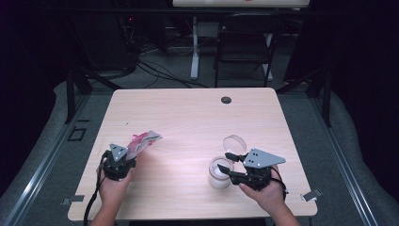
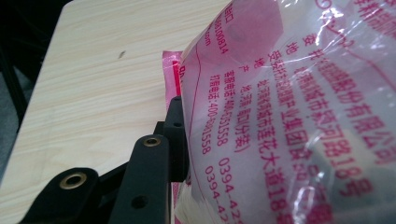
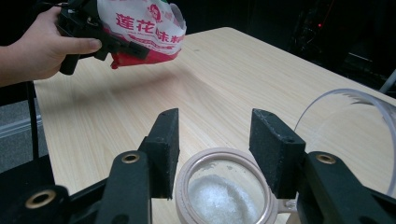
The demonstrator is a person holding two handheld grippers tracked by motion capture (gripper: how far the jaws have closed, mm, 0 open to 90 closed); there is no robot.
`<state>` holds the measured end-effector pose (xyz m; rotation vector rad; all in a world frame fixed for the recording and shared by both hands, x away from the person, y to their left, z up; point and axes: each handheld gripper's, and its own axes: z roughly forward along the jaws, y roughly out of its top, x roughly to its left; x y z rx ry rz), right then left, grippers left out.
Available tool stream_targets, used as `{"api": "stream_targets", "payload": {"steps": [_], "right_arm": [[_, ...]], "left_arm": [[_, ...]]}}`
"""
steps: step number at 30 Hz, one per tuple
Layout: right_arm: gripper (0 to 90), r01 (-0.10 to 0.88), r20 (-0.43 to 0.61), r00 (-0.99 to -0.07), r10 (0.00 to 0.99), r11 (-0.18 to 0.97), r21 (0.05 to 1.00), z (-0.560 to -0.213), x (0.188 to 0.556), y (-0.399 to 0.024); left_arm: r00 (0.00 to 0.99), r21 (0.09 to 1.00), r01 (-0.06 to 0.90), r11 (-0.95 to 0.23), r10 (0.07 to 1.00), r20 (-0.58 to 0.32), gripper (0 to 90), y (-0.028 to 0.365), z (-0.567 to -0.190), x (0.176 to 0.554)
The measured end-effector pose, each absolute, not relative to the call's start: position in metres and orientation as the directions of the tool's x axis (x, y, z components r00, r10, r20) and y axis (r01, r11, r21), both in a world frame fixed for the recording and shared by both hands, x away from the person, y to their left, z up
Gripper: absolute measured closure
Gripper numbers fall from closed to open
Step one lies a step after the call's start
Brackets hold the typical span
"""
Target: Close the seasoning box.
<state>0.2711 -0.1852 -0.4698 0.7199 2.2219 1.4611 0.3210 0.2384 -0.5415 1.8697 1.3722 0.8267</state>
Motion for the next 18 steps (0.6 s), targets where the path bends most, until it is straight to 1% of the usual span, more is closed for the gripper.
{"api": "stream_targets", "payload": {"steps": [2, 5, 13, 15, 18], "right_arm": [[52.3, 0.205, -0.039, -0.794, 0.607, 0.328, 0.922, -0.469, 0.271, -0.186], [52.1, 0.21, -0.034, -0.787, 0.616, 0.32, 0.924, -0.469, 0.271, -0.189], [52.1, 0.21, -0.035, -0.785, 0.619, 0.318, 0.924, -0.47, 0.27, -0.189], [52.1, 0.21, -0.035, -0.784, 0.62, 0.318, 0.925, -0.47, 0.27, -0.188], [52.1, 0.21, -0.037, -0.784, 0.619, 0.322, 0.923, -0.47, 0.269, -0.189]], "left_arm": [[0.219, 0.818, 0.539, -0.202, 0.971, 0.095, 68.3, 0.245, -0.544, 0.322], [0.186, 0.814, 0.544, -0.204, 0.975, 0.12, 68.2, 0.253, -0.547, 0.324], [0.095, 0.813, 0.569, -0.125, 0.992, 0.086, 68.1, 0.274, -0.553, 0.322], [0.076, 0.817, 0.569, -0.096, 0.995, 0.064, 68.0, 0.278, -0.553, 0.322], [0.063, 0.803, 0.588, -0.1, 0.995, 0.078, 68.0, 0.281, -0.558, 0.323]]}}
